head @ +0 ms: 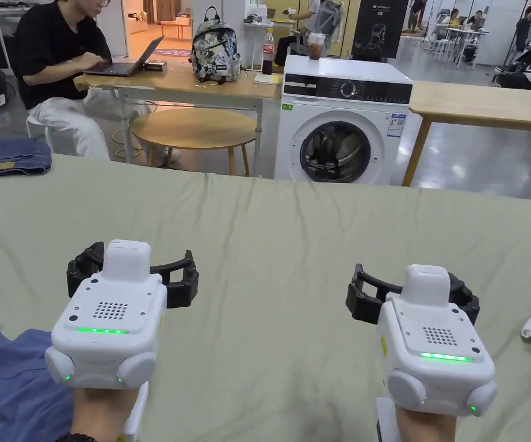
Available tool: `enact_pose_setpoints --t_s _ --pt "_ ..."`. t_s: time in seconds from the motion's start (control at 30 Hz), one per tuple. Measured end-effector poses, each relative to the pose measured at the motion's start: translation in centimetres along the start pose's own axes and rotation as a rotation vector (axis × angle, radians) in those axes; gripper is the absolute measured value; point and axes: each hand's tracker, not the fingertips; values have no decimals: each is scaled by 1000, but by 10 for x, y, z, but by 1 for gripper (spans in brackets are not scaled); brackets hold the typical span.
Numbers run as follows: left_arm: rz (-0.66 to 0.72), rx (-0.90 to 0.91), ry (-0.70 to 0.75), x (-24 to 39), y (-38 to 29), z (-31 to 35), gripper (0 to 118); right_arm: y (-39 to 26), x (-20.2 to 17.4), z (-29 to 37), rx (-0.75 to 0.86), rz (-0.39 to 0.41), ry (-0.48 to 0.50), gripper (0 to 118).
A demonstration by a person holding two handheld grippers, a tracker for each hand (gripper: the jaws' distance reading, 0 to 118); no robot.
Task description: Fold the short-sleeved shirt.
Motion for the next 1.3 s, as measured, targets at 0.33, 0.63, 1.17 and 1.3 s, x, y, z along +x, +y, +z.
enact_pose_setpoints --t_s 0.33,0.63,1.17,1.3 --pt "-44 -16 -20 3 1 3 118 -4 0 0 -53 89 -27 118" --pt "712 -40 -98 -42 -3 1 117 10 42 3 -96 -588 -34 118" --pt "-1093 89 47 43 11 15 117 -10 -38 6 170 1163 -62 118" --pt "-967 73 24 45 20 28 117 -16 -40 12 138 1074 -12 118"
